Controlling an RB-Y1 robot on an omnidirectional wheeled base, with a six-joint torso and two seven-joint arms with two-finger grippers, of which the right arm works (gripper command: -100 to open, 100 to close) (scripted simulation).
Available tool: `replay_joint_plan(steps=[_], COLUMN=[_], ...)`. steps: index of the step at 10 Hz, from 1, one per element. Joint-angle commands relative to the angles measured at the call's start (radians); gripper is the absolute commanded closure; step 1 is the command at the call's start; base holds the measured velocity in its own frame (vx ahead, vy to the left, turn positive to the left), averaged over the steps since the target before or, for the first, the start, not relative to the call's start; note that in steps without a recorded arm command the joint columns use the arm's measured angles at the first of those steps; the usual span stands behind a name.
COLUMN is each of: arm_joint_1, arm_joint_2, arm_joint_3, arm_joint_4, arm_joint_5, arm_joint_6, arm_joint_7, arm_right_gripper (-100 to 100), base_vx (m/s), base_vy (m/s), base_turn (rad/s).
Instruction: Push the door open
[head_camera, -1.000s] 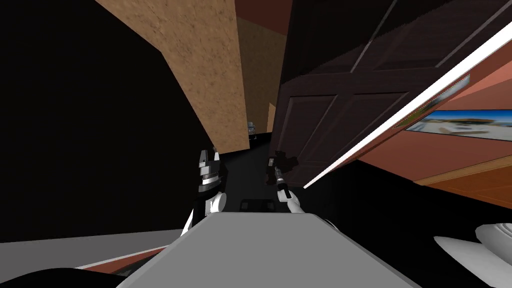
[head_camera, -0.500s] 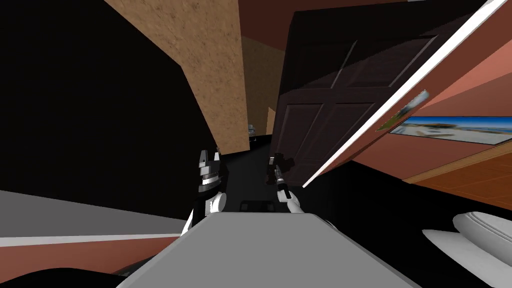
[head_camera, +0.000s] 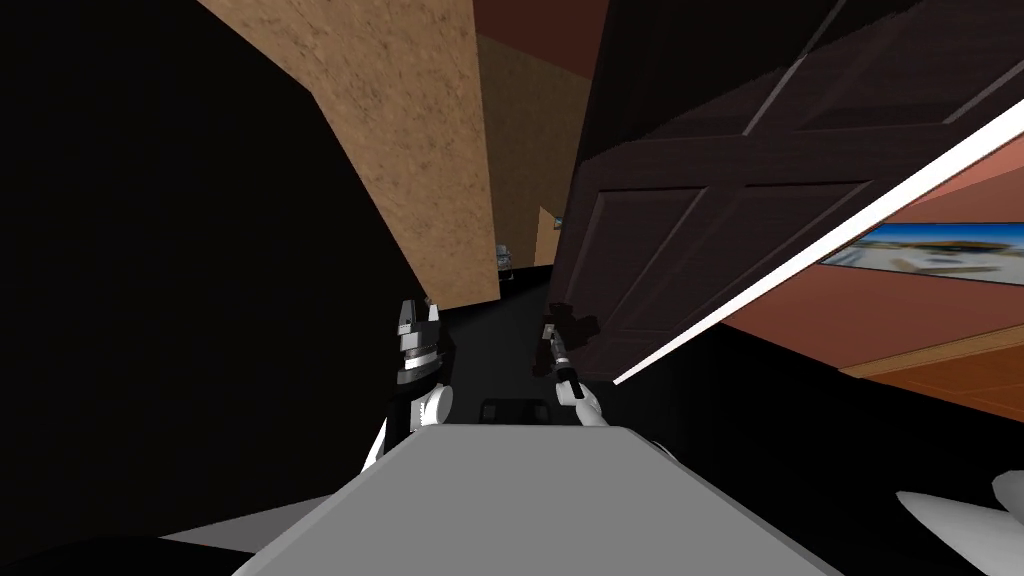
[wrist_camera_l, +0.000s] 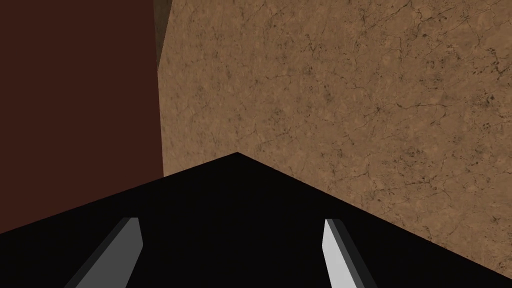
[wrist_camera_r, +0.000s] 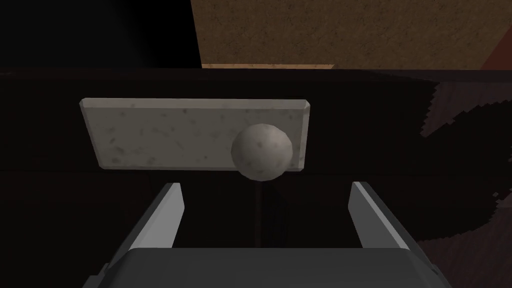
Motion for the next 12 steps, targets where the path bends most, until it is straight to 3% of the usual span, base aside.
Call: replay_joint_plan(steps=[1,3,4,9,12], arm_joint_1=[0.004,0.002,0.002,0.002,0.003], arm_joint_2=[0.004,0.006,0.006,0.006,-0.009], arm_joint_3=[-0.003,-0.004,-0.004,-0.004,-0.026], arm_joint_4=[0.000,0.003,0.003,0.003,0.007], arm_joint_5=[-0.001,-0.002,-0.002,-0.002,-0.015], arm_joint_6=[-0.007,-0.008,-0.008,-0.008,-0.004], arm_joint_7=[0.002,0.003,0.003,0.003,0.011], arm_right_gripper=[-100,-100,100,100,100], base_vx=[0.202,0.159,-0.022,-0.016,0.129], base_vy=[0.014,-0.001,0.004,0.000,0.033], base_turn=[0.032,0.011,-0.002,0.002,-0.026])
